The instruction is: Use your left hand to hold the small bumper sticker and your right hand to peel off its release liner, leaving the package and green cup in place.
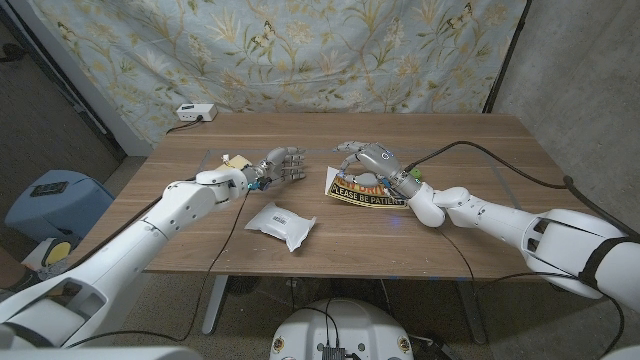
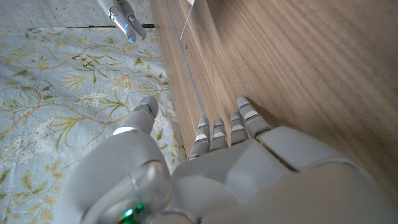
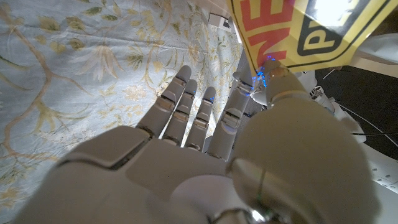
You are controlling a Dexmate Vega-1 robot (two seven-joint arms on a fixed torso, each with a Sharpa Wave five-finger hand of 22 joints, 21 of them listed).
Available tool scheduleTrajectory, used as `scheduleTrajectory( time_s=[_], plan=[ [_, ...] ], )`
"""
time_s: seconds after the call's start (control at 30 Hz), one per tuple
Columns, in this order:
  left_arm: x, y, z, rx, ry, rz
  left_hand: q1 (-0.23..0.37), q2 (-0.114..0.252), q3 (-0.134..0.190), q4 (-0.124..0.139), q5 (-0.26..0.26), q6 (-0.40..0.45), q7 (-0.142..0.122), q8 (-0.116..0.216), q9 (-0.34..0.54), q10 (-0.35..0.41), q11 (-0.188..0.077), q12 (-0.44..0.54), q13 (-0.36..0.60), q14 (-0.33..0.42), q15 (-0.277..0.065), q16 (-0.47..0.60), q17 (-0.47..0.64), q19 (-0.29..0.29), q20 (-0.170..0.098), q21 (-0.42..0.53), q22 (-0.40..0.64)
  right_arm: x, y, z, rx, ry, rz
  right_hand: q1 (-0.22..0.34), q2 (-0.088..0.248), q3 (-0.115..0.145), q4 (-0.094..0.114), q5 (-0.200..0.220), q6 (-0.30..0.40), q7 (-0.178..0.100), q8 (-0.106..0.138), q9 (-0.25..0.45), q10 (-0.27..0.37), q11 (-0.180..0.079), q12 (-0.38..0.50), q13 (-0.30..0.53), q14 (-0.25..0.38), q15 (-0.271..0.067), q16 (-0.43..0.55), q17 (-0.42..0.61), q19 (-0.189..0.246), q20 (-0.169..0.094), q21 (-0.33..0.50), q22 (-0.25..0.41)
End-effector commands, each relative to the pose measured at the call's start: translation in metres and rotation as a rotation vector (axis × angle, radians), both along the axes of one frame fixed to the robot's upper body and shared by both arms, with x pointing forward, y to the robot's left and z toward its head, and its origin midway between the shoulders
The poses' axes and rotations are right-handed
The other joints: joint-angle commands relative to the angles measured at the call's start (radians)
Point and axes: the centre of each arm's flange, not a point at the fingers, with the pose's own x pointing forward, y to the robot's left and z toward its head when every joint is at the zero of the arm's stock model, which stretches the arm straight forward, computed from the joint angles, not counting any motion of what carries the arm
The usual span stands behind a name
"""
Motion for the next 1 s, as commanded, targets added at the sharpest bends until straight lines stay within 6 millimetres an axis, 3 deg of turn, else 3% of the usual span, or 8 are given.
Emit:
scheduleTrajectory(
  time_s=[0.03, 0.17, 0.6, 1.0],
  plan=[
    [-0.01, -0.007, 0.023, 0.054, -0.006, -0.017, 0.028, -0.004, -0.006, 0.001, 0.007, 0.044, 0.01, 0.017, 0.006, 0.03, 0.0, 0.017, 0.009, 0.036, 0.0, 0.015, 0.005, 0.021, -0.001, 0.01, 0.005, 0.0, 0.001, 0.005, 0.008, -0.016, -0.006, 0.009, 0.005, 0.008, 0.001, -0.004, 0.004, 0.0, 0.01, 0.002, -0.001, 0.005, -0.005, 0.0, -0.002, -0.118, -0.003, 0.004, -0.004, 0.003, -0.003, 0.002],
    [-0.009, -0.009, 0.027, 0.071, -0.005, -0.017, 0.048, -0.008, -0.012, 0.003, 0.011, 0.101, 0.016, 0.036, 0.014, 0.042, 0.002, 0.024, 0.017, 0.058, -0.007, 0.016, 0.007, 0.032, -0.002, 0.013, 0.007, -0.001, 0.001, 0.008, 0.009, -0.024, -0.008, 0.01, 0.004, 0.008, 0.001, -0.005, 0.004, 0.001, 0.011, 0.003, 0.0, 0.004, -0.006, 0.0, -0.002, -0.118, -0.004, 0.004, -0.004, 0.003, -0.003, 0.002],
    [-0.005, -0.011, 0.033, 0.106, 0.045, -0.022, 0.122, -0.002, -0.006, -0.001, 0.039, 0.173, 0.031, 0.061, 0.035, 0.085, 0.007, 0.044, 0.034, 0.127, -0.019, 0.026, 0.009, 0.093, 0.011, 0.034, 0.013, -0.004, 0.0, 0.013, 0.008, -0.043, -0.01, 0.011, 0.004, 0.01, 0.001, -0.006, 0.003, 0.002, 0.014, 0.004, 0.003, 0.005, -0.008, -0.001, -0.002, -0.118, -0.006, 0.003, -0.005, 0.002, -0.003, 0.002],
    [0.001, -0.014, 0.032, 0.138, 0.084, -0.024, 0.162, -0.005, -0.007, -0.004, 0.054, 0.19, 0.038, 0.067, 0.046, 0.098, 0.013, 0.051, 0.044, 0.152, -0.024, 0.027, 0.011, 0.117, 0.019, 0.043, 0.016, -0.005, 0.002, 0.017, 0.01, -0.056, -0.003, 0.012, 0.005, 0.012, 0.002, -0.007, 0.005, 0.003, 0.018, 0.005, 0.004, 0.002, -0.011, -0.001, -0.001, -0.119, -0.008, 0.003, -0.006, 0.002, -0.003, 0.002]
  ],
)
